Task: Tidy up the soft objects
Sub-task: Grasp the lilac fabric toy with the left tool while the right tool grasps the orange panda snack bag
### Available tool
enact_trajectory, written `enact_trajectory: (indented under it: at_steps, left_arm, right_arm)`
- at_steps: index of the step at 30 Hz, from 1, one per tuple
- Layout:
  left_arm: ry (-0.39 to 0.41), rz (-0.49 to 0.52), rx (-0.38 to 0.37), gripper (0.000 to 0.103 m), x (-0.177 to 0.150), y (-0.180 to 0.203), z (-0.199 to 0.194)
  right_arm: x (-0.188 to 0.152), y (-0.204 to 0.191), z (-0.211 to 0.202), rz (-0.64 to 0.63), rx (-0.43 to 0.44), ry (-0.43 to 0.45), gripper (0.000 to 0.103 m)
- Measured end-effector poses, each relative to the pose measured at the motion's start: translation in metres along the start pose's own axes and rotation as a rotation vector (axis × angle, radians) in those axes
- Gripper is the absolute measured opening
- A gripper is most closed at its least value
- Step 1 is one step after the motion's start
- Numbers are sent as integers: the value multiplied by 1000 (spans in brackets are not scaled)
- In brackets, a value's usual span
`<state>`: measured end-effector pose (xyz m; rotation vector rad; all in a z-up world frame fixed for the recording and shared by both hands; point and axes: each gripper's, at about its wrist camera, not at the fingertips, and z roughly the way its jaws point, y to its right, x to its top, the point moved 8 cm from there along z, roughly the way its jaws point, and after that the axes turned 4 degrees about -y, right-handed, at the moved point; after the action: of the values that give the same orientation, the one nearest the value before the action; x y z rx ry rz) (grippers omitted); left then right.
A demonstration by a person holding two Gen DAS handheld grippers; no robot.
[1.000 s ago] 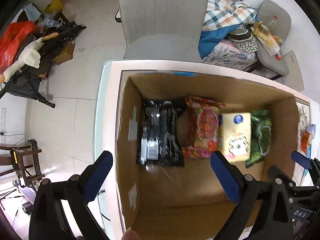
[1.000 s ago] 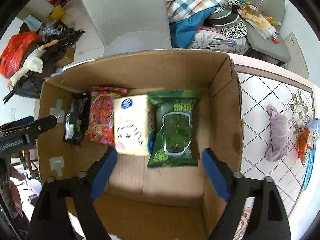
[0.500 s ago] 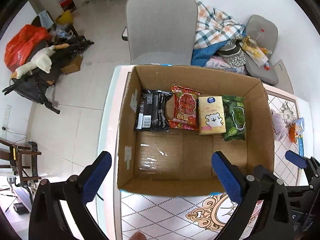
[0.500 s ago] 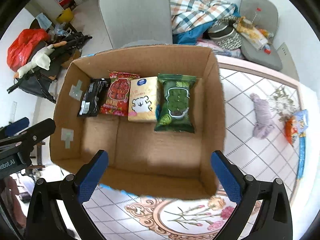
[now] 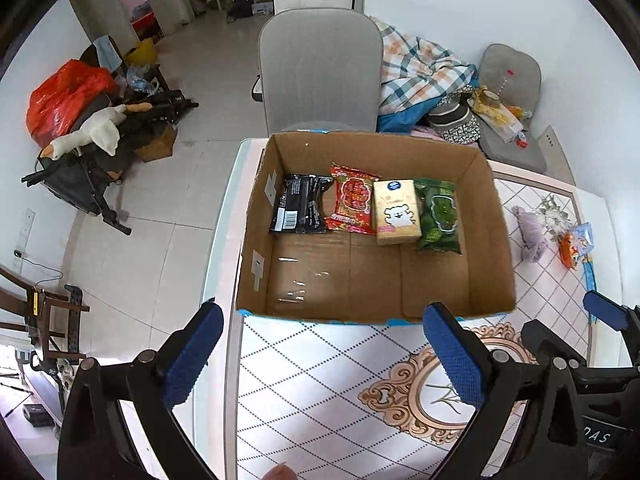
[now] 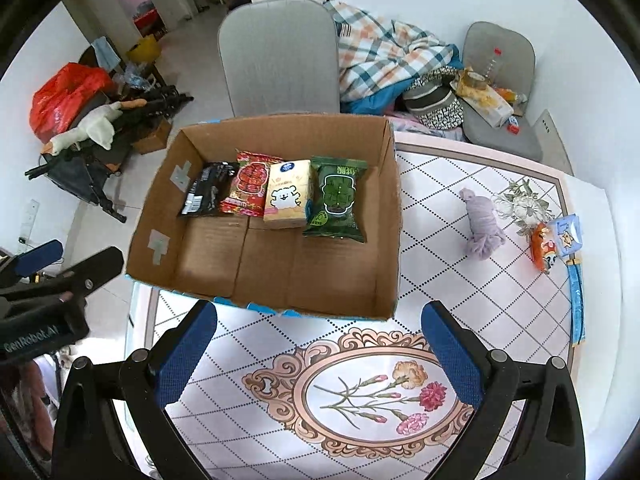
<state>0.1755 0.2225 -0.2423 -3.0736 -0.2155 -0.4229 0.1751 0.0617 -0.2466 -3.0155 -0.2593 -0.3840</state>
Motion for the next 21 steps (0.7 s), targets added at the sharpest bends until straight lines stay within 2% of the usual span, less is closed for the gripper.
enact_trajectory:
  at_steps: [5, 10, 12, 15, 19, 21]
  left_arm:
    - [30, -16, -19, 102, -2, 14, -20]
    - [89, 11, -12, 102, 5, 46, -37]
    - [102, 34, -31, 102, 9, 67, -40]
    - [90, 80, -68, 102, 16, 108, -37]
    - [65, 170, -77, 102, 27, 176, -24]
    - [36, 212, -105, 102, 31, 209, -15]
  right_arm:
    - [-4, 5, -17, 15, 58, 13, 103]
    - [-4, 33, -33, 61, 131, 84, 103]
    - [-6, 55, -36, 83, 144, 105, 103]
    - [-12, 97, -40, 123, 106, 109, 103]
    - [-21, 178, -39, 241, 78, 63, 103]
    - [-23, 220, -37, 300, 56, 48, 103]
